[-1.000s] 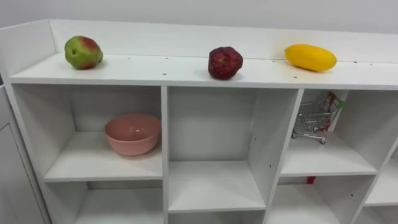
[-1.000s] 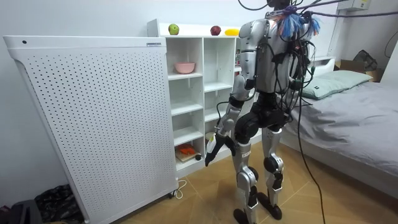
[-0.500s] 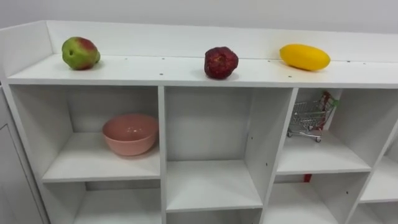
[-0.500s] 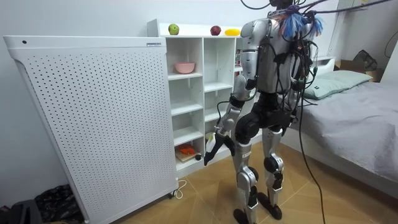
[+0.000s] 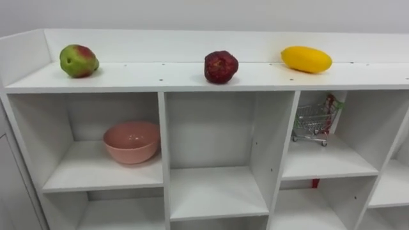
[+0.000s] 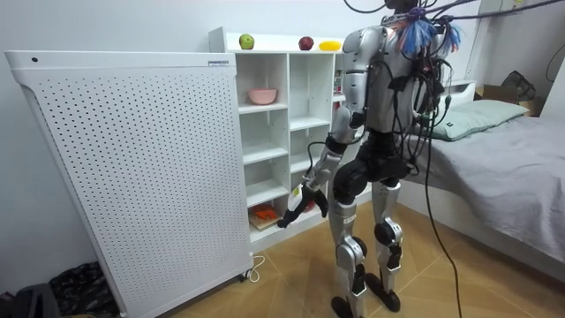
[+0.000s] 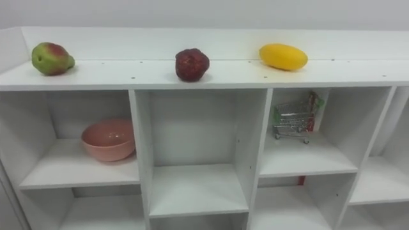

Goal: Arrange fruit in the closet

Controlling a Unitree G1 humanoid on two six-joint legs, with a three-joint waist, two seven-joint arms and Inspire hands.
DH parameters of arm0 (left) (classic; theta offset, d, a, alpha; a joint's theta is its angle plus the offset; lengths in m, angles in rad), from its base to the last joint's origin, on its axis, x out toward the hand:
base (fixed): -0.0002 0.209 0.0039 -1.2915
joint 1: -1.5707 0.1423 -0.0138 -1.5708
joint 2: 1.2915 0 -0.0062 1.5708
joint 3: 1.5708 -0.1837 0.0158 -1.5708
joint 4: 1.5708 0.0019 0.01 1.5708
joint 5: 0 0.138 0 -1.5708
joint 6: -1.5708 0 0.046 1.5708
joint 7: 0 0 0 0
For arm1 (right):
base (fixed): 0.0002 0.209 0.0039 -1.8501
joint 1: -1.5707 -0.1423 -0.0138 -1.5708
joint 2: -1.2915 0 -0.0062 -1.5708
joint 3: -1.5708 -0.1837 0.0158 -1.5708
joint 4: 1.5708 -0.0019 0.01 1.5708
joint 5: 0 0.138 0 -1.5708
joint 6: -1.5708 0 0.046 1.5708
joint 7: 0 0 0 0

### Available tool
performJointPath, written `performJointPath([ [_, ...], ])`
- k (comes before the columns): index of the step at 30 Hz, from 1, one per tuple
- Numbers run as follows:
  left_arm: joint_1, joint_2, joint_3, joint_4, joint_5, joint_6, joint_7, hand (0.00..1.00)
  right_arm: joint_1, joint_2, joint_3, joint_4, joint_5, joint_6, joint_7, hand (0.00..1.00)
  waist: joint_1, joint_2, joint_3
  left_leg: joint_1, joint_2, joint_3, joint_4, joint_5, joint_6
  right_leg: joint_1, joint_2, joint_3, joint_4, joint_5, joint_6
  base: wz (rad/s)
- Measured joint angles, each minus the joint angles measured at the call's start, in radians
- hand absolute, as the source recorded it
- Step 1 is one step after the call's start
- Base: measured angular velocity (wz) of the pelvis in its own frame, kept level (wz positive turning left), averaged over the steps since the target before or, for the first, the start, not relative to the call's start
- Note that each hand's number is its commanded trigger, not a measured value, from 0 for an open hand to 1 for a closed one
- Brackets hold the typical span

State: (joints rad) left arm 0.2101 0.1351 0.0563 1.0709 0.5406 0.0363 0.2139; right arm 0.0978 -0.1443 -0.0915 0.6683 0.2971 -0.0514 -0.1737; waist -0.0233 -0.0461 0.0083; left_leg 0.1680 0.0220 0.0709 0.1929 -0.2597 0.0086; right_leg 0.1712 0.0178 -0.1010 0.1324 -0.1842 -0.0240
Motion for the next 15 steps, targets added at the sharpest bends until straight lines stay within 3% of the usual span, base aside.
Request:
performJointPath([
  [6, 0.021, 0.000, -0.001, -0.012, -0.004, 0.004, 0.000, 0.00, 0.001, -0.002, -0.009, -0.353, -0.064, -0.015, -0.110, 0.00, 0.001, -0.010, -0.0051, -0.018, -0.001, 0.005, 0.003, 0.000, 0.000, -0.016, -0.001, 0.006, 0.004, 0.001, 0.001, -0.02],
  [8, 0.029, 0.001, -0.001, -0.021, -0.007, 0.001, 0.001, 0.00, 0.000, -0.010, -0.009, -0.492, -0.063, -0.024, -0.135, 0.00, 0.003, -0.002, -0.0062, -0.019, 0.000, 0.005, 0.003, 0.000, 0.000, -0.016, 0.000, 0.003, 0.004, 0.001, 0.002, 0.00],
  [10, 0.030, 0.000, -0.001, -0.021, -0.006, 0.000, 0.001, 0.00, -0.016, -0.014, -0.009, -0.550, -0.071, -0.047, -0.152, 0.00, 0.002, 0.007, -0.0085, -0.019, 0.000, 0.003, 0.003, 0.000, 0.000, -0.014, 0.000, 0.003, 0.004, 0.001, 0.002, 0.00],
  [15, 0.038, -0.004, -0.004, -0.018, 0.002, -0.001, 0.001, 0.00, -0.074, -0.024, -0.010, -0.666, -0.130, -0.060, -0.189, 0.00, 0.003, 0.030, -0.0108, -0.016, 0.001, 0.006, 0.003, 0.000, 0.000, -0.014, 0.001, 0.005, 0.007, 0.001, 0.001, 0.00],
])
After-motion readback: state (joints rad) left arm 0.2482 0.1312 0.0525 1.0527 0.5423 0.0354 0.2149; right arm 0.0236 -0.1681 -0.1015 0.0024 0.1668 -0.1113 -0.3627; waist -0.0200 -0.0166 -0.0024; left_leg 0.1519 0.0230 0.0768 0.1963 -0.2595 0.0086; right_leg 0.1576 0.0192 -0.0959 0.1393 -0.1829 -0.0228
